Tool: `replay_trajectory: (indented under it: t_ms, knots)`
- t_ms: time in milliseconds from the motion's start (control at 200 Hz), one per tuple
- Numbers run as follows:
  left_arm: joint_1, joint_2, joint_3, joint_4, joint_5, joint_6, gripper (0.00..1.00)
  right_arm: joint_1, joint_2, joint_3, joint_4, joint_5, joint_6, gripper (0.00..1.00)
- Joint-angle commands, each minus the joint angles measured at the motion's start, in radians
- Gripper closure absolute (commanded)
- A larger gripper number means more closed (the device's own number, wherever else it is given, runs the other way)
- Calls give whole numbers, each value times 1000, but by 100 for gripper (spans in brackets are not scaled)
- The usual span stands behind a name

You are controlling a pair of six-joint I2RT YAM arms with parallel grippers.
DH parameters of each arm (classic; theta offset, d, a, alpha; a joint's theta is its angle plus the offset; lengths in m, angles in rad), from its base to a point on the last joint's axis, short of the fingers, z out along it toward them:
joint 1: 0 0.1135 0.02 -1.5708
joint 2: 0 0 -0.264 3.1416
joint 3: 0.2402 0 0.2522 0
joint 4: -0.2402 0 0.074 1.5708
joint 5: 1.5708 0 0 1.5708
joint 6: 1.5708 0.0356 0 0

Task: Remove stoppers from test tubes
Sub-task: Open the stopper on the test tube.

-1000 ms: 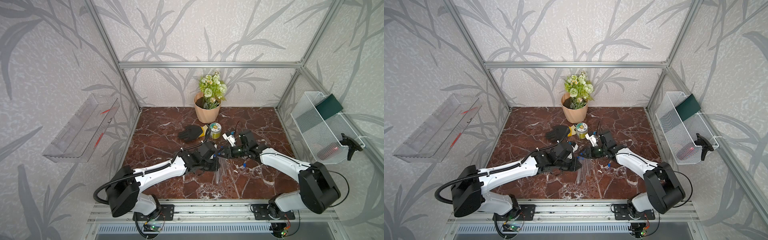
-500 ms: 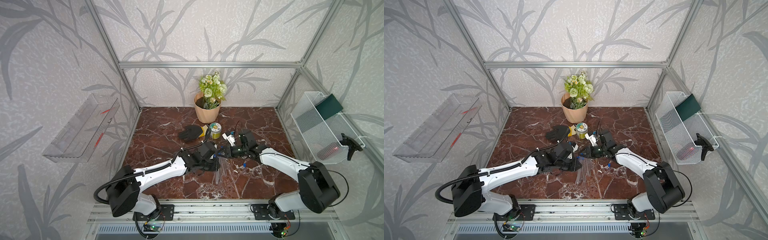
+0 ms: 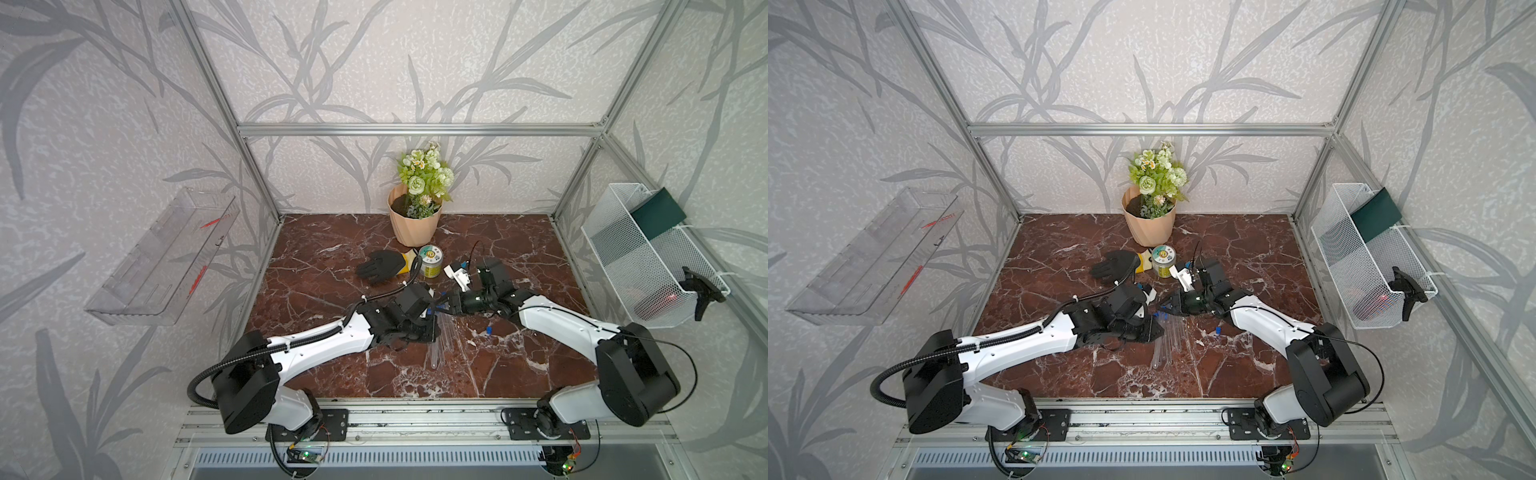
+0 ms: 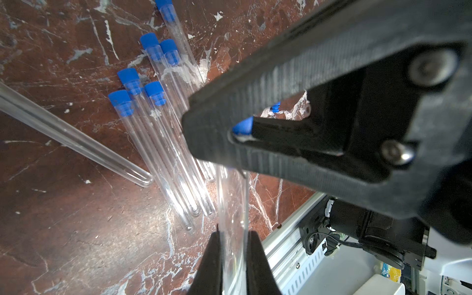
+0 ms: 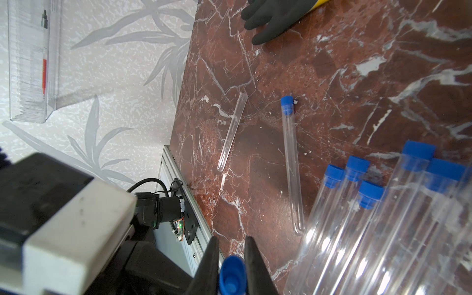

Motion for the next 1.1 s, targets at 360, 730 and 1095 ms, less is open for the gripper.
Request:
replay_trajectory:
  t_ms: [360, 730, 1095]
  knots:
    - [-3, 18, 26, -22, -21, 21, 100, 2, 15, 41, 13, 5, -6, 90]
    - [-3, 10, 23, -40, -32, 26, 100, -15, 30, 87, -19, 15, -25, 92]
    - [-3, -7, 4, -52, -39, 22, 100, -23, 44, 141, -65, 49, -62, 93]
